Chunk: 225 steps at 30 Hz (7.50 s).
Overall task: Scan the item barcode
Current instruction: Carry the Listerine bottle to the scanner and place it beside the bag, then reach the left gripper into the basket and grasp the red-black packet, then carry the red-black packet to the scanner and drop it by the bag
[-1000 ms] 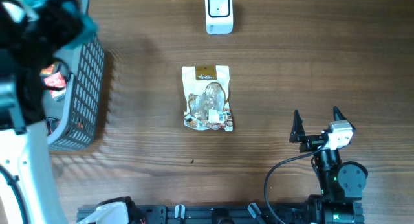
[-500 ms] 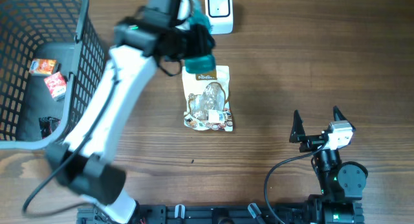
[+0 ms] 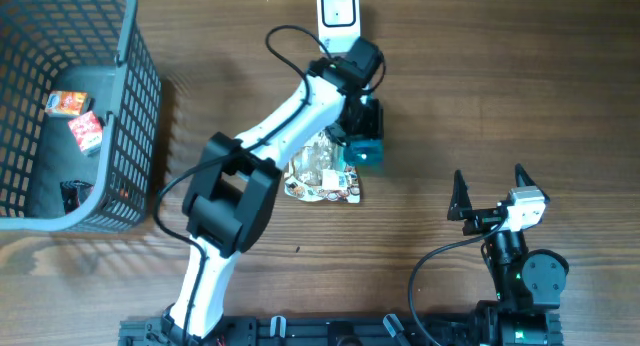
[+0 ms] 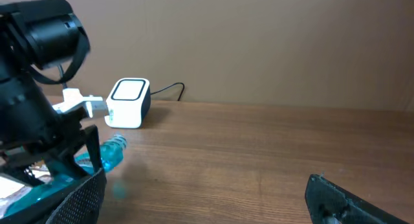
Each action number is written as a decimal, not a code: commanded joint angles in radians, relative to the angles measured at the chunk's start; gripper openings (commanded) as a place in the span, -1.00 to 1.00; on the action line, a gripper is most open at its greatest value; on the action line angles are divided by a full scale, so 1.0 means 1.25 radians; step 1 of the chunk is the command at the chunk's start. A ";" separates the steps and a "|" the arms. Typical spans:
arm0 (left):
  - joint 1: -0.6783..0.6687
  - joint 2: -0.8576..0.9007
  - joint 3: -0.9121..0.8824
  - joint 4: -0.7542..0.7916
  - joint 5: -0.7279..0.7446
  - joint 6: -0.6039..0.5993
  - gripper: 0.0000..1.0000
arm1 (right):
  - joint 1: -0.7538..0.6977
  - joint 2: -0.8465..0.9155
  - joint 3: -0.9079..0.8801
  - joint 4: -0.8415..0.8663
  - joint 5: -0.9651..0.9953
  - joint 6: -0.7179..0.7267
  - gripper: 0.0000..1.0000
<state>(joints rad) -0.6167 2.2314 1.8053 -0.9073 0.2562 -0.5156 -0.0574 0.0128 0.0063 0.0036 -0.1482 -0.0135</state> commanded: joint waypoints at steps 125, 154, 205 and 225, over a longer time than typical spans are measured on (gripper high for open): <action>0.984 -0.672 -0.485 0.185 -0.126 -0.323 -0.74 | 0.003 -0.002 -0.001 0.003 0.005 -0.008 1.00; 0.984 -0.337 -0.486 0.189 -0.227 -0.323 0.81 | 0.003 -0.002 -0.001 0.003 0.005 -0.008 1.00; 0.984 -0.760 -0.533 0.290 -0.055 -0.323 -0.92 | 0.003 -0.002 -0.001 0.003 0.005 -0.008 1.00; 0.448 -1.029 -0.533 0.409 0.073 -0.371 -0.92 | 0.003 -0.002 -0.001 0.003 0.005 -0.008 1.00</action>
<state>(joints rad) 0.1036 0.8658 1.1355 -0.3950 0.3279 -0.9718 -0.0574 0.0128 0.0063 0.0036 -0.1482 -0.0135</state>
